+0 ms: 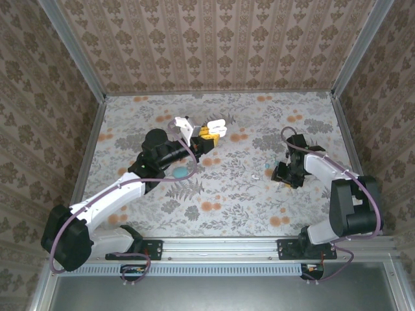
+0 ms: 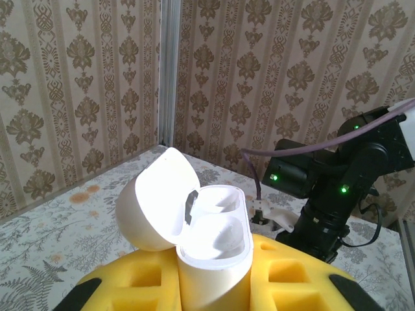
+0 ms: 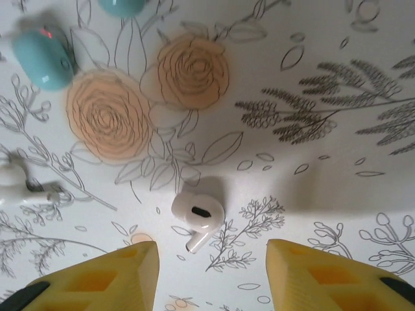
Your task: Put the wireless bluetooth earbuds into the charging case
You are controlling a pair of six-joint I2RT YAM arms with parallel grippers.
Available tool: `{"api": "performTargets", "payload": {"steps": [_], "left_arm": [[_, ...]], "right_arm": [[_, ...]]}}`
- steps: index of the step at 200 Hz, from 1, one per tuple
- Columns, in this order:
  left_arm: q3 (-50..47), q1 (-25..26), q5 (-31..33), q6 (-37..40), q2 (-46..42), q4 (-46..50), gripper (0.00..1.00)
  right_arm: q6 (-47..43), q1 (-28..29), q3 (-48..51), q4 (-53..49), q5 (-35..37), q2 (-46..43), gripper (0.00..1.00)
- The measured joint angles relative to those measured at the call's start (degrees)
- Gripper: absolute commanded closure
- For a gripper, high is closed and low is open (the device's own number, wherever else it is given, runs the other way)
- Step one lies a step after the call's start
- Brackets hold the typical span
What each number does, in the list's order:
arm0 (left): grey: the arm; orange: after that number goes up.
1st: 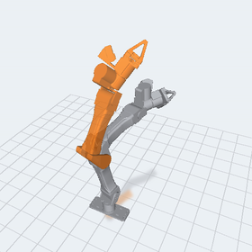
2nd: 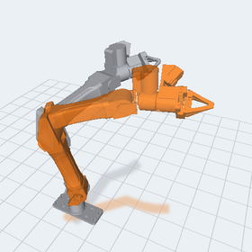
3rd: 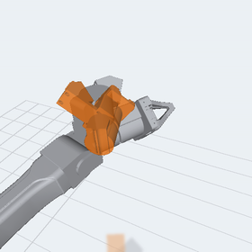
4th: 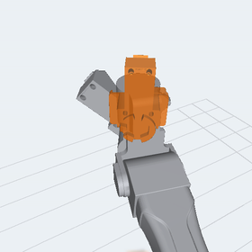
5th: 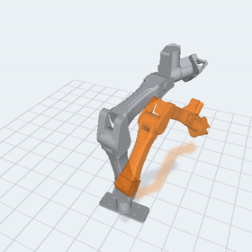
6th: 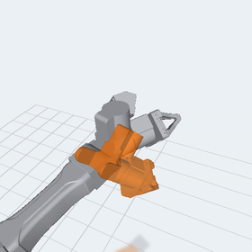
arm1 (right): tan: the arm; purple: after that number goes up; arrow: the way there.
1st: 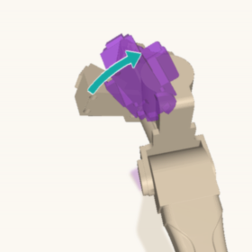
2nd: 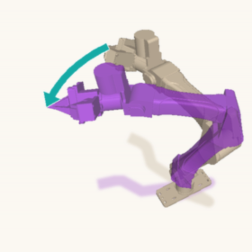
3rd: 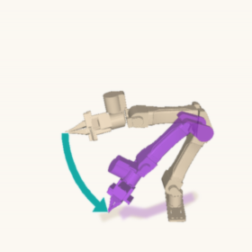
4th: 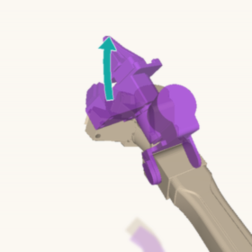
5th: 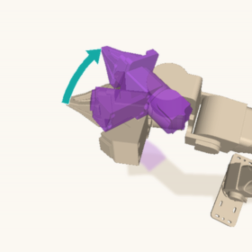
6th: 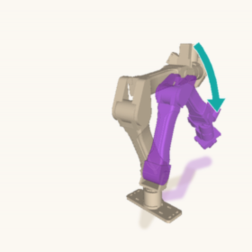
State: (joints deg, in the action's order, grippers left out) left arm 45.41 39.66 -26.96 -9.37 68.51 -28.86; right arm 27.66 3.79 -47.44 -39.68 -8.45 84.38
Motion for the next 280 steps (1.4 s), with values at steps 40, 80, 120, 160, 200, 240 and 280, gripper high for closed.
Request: {"api": "performTargets", "payload": {"steps": [40, 80, 120, 160, 200, 240, 280], "left_arm": [[0.0, 0.0, 0.0, 0.1, 0.0, 0.2, 0.80], [0.0, -0.4, 0.0, 0.2, 0.0, 0.2, 0.79], [0.0, -0.8, 0.0, 0.2, 0.0, 0.2, 0.80], [0.0, -1.1, 0.0, 0.2, 0.0, 0.2, 0.79], [0.0, -1.2, 0.0, 0.2, 0.0, 0.2, 0.79], [0.0, -1.2, 0.0, 0.2, 0.0, 0.2, 0.79], [0.0, -1.2, 0.0, 0.2, 0.0, 0.2, 0.79]], "right_arm": [[4.0, 1.4, -3.2, -0.1, 2.7, 4.3, 0.52], [6.0, 3.6, -5.1, -1.2, 4.3, 8.4, 0.53], [6.9, 5.3, -6.8, -2.5, 5.8, 11.3, 0.58], [6.9, 5.9, -7.5, -3.6, 7.3, 12.0, 0.63], [6.9, 6.0, -7.7, -4.1, 8.0, 12.1, 0.66], [6.9, 6.4, -7.7, -4.3, 8.3, 12.1, 0.70], [6.7, 6.8, -7.7, -4.3, 8.5, 12.0, 0.72]]}}
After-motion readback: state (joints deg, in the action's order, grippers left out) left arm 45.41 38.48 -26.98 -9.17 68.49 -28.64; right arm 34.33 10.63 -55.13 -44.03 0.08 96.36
